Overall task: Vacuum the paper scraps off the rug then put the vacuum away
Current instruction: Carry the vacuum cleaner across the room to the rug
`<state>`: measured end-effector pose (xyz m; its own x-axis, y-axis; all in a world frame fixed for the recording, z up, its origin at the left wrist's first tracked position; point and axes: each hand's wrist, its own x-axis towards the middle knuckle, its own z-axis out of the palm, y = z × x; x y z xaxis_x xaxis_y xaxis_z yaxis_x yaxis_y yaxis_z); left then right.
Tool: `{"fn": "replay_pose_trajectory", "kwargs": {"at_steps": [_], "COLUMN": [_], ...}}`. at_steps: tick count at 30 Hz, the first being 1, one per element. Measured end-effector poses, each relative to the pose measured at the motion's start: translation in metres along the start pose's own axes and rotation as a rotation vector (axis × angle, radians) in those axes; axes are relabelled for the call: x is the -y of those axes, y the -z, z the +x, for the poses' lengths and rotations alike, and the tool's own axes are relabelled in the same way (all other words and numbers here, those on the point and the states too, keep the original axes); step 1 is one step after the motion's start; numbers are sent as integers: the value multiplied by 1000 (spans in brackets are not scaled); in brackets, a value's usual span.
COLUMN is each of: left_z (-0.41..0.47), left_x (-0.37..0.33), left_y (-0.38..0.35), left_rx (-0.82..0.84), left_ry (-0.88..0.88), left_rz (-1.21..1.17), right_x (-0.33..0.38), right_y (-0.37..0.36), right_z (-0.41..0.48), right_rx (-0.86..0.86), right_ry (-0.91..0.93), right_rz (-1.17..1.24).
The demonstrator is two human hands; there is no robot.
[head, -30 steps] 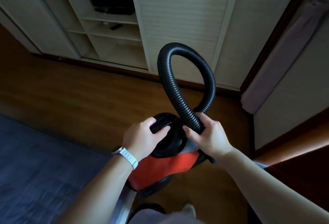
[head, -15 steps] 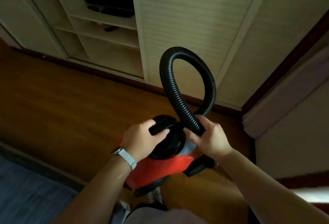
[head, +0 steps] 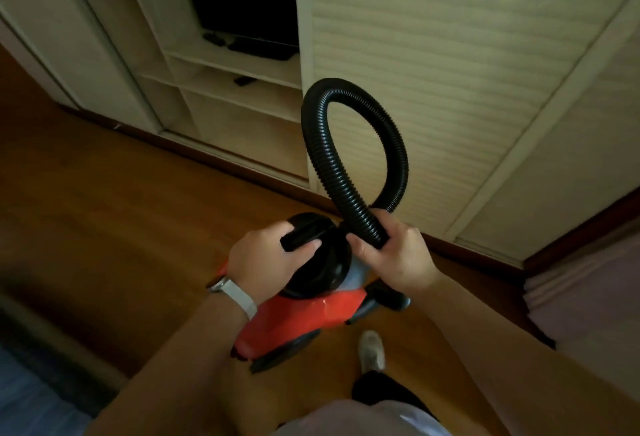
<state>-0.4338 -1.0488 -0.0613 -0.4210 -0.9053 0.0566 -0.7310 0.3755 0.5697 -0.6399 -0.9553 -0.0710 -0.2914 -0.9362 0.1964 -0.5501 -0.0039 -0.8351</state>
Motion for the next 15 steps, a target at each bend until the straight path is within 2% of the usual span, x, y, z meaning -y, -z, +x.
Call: {"fn": "replay_pose_trajectory", "kwargs": {"at_steps": [7, 10, 15], "left_z": [100, 137, 186], "left_x": [20, 17, 27], "left_y": [-11, -10, 5], "left_rx": [48, -5, -190], "left_ry": [171, 267, 370], "left_rz": [43, 52, 18], "right_x": [-35, -42, -33], "right_y": [-22, -25, -40], "right_z": [129, 187, 274], "right_rx": [150, 242, 403], "right_ry": [13, 24, 101], "right_rz": [81, 99, 72]}}
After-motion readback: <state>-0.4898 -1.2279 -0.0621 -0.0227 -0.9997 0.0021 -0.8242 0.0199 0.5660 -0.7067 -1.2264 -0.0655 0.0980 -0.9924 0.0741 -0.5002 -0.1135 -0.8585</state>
